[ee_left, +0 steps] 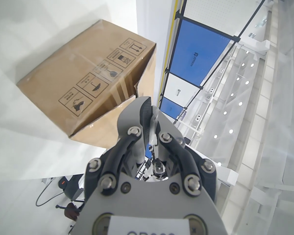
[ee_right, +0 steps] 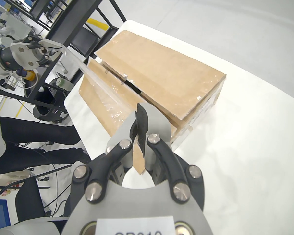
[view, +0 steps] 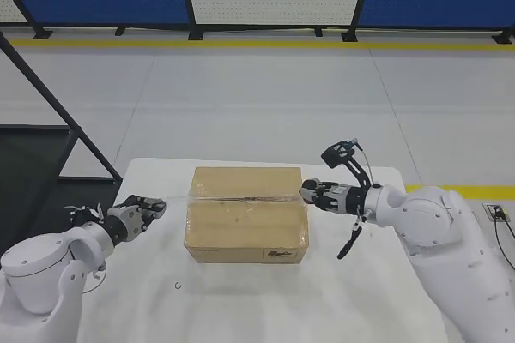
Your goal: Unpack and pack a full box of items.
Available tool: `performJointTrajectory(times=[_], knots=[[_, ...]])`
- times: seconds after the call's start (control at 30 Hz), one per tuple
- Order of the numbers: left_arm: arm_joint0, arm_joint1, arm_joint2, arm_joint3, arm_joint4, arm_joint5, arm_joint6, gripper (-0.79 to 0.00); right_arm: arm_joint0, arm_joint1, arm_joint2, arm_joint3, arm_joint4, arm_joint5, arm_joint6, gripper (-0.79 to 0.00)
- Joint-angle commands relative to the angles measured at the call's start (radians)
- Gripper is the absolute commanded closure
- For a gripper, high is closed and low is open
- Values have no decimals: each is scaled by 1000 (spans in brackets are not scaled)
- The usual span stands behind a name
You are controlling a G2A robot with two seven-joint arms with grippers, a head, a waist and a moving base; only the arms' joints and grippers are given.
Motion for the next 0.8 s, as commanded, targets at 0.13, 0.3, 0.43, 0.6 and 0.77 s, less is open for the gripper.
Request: performJointTrajectory(times=[0.13,0.3,0.43,0.6,0.77], knots=[[-21,7,-4,29,-18,21,-22,0,50,-7,-37,76,-3,25,21,0],[-45,10,7,53,-34,28,-19,0,79,-10,-58,119,-5,33,46,0],[-67,12,18,65,-48,36,-5,0,93,-11,-69,142,-16,34,49,0],[-94,15,41,77,-50,59,5,0,99,-11,-81,163,-38,33,53,0],[-112,24,74,92,-29,59,2,0,108,-11,-90,182,-46,33,55,0]])
